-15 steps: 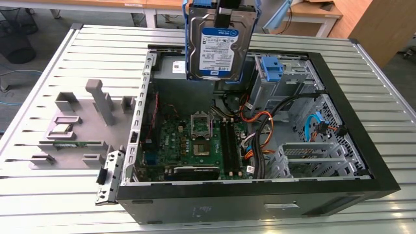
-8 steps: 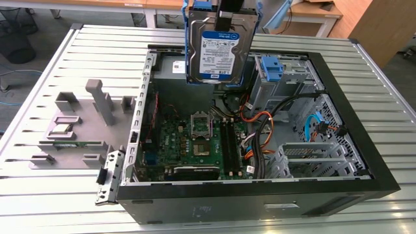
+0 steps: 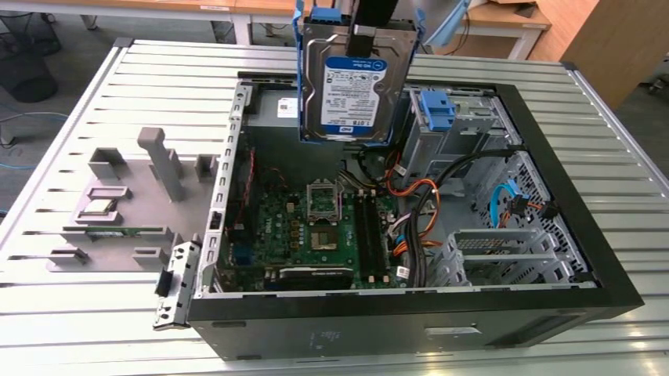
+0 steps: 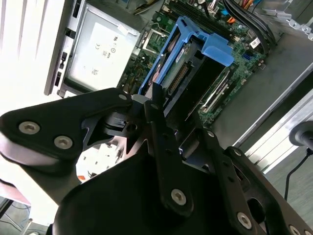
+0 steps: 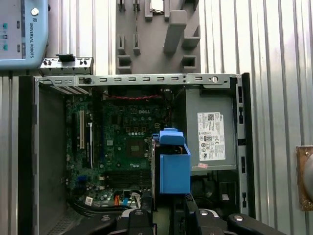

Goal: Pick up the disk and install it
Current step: 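Pick up the disk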

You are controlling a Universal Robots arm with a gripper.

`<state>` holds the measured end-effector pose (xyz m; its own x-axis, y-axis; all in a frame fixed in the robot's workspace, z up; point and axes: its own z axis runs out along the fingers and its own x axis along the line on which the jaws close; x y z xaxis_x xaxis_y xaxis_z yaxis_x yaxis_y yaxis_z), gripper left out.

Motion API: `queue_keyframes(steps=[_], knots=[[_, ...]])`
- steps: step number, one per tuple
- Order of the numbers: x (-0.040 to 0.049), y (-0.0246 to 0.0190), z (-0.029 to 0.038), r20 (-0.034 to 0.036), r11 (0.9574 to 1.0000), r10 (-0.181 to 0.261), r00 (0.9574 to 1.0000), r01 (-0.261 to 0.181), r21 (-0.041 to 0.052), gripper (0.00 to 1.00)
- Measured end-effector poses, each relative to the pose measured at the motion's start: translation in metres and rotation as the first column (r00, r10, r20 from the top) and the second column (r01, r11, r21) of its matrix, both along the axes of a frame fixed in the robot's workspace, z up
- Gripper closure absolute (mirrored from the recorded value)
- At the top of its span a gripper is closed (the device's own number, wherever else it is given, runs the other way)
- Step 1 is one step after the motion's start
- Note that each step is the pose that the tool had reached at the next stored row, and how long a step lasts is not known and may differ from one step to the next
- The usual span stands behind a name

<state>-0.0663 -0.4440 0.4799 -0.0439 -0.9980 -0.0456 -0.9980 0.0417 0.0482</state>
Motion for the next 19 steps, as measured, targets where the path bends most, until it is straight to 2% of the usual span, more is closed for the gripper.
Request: queue_keyframes(steps=[13,19], knots=[[0.0,-0.0193,-0.0001,0.0,1.0,0.0,1.0,0.0,0.0001,0.65],[0.0,-0.0213,-0.0001,0.0,1.0,0.0,1.0,0.0,0.0001,0.65]])
